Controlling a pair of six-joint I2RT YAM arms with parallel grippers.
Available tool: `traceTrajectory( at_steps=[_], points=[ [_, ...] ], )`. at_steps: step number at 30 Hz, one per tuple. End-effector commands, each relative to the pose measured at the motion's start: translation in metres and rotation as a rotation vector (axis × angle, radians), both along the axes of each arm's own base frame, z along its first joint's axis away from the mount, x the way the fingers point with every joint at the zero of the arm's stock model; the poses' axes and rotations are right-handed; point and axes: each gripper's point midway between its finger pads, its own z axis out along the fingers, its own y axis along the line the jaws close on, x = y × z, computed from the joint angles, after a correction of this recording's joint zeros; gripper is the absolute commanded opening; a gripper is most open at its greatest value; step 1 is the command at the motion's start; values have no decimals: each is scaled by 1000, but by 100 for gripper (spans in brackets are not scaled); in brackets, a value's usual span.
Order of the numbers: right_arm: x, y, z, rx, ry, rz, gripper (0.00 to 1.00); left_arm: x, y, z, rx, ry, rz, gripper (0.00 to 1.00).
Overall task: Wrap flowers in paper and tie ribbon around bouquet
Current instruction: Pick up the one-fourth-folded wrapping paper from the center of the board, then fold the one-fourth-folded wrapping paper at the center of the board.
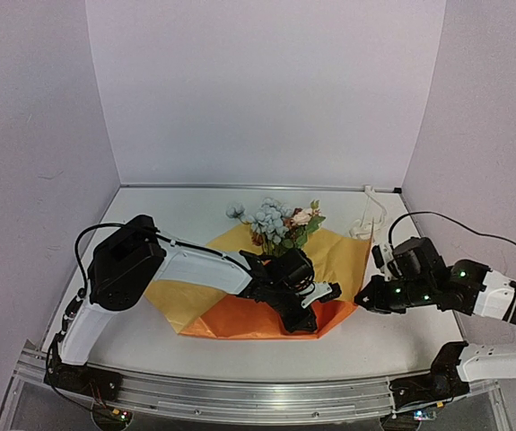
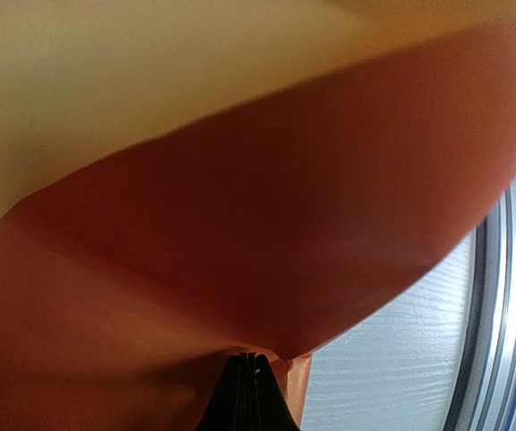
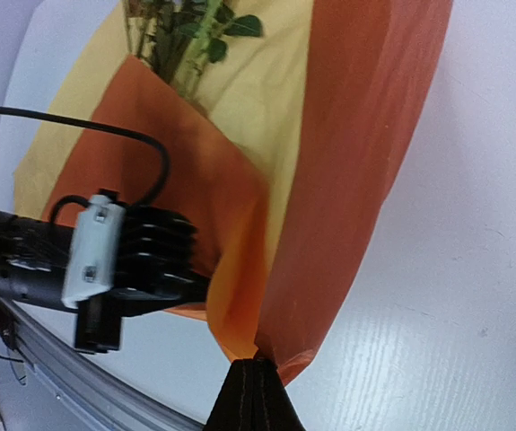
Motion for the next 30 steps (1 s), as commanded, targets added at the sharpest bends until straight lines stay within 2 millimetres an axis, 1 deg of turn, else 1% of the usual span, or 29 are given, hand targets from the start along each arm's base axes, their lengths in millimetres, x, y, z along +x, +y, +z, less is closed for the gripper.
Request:
traceTrajectory(
  at_steps=[1,5,7,9,11,12,16,19,22,23,24,26,30],
  points=[
    [2,10,16,20,-44,56,0,6,1,2,-10,-18,21,0],
    [0,-5,9,-32,-50,26,0,13,2,17,-58,-13,36,1],
    [-1,-10,10,-52,-59,20,0,16,2,24,-76,3,60,2],
    [-2,-21,10,-95,-63,-1,0,18,3,34,-99,-1,67,2],
    [-3,-32,9,-147,-68,-18,0,21,4,44,-122,-3,80,4],
    [-4,-35,8,-160,-66,-22,0,24,5,53,-139,-3,91,5],
    [-5,-42,6,-197,-68,-30,0,34,16,86,-205,5,129,8],
    [-5,-45,5,-213,-69,-32,0,36,32,101,-211,20,155,8],
    [-6,-50,4,-235,-73,-40,0,36,59,105,-182,46,202,8],
    [-6,-52,3,-243,-75,-42,0,36,71,103,-167,56,226,8],
    [-6,-54,3,-251,-76,-44,0,34,83,95,-141,73,246,8],
    [-7,-57,2,-264,-80,-47,0,29,106,89,-98,103,287,8],
    [-8,-62,0,-284,-83,-50,0,5,142,65,-1,186,323,5]
  ],
)
